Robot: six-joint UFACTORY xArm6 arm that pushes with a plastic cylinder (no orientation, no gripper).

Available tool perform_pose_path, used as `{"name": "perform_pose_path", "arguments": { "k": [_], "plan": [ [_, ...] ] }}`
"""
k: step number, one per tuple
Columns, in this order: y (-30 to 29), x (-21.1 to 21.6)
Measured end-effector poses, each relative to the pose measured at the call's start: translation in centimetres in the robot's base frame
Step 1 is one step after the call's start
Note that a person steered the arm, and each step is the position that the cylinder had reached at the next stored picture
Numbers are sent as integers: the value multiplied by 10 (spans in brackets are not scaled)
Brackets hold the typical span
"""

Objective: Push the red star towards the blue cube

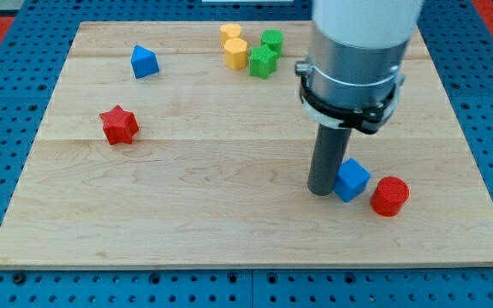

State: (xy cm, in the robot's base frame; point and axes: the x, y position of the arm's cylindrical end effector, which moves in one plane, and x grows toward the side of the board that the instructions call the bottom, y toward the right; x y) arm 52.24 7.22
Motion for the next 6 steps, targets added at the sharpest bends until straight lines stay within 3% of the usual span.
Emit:
{"name": "perform_pose_path", "arguments": {
  "k": [2, 3, 4, 5, 6],
  "plan": [
    [-265, -5],
    [-317, -62],
    [-300, -112],
    [-215, -113],
    [-121, -83]
  ]
}}
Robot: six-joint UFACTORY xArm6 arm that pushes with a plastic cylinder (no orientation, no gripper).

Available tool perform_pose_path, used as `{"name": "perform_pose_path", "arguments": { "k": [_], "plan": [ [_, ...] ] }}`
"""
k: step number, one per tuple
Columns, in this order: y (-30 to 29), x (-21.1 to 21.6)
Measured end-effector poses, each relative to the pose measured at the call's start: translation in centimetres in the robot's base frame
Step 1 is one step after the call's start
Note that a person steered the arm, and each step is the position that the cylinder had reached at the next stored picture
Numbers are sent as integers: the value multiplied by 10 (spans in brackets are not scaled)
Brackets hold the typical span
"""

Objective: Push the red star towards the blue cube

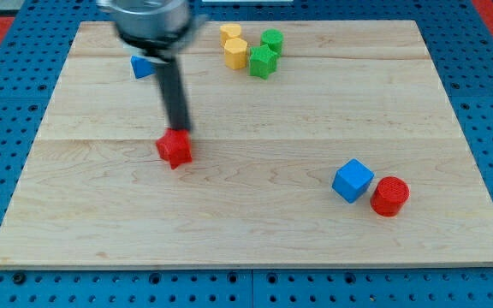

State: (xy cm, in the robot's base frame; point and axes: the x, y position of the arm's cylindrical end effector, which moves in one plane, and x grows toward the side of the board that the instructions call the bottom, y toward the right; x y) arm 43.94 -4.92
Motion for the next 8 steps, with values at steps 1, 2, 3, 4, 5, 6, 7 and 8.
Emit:
{"name": "perform_pose_path", "arguments": {
  "k": [1, 2, 3, 4, 5, 6, 7, 8],
  "plan": [
    [-21, -14],
    [-81, -45],
    [-79, 17],
    [-6, 48],
    [43, 27],
    [-21, 11],
    [54, -2],
    [67, -16]
  ]
}}
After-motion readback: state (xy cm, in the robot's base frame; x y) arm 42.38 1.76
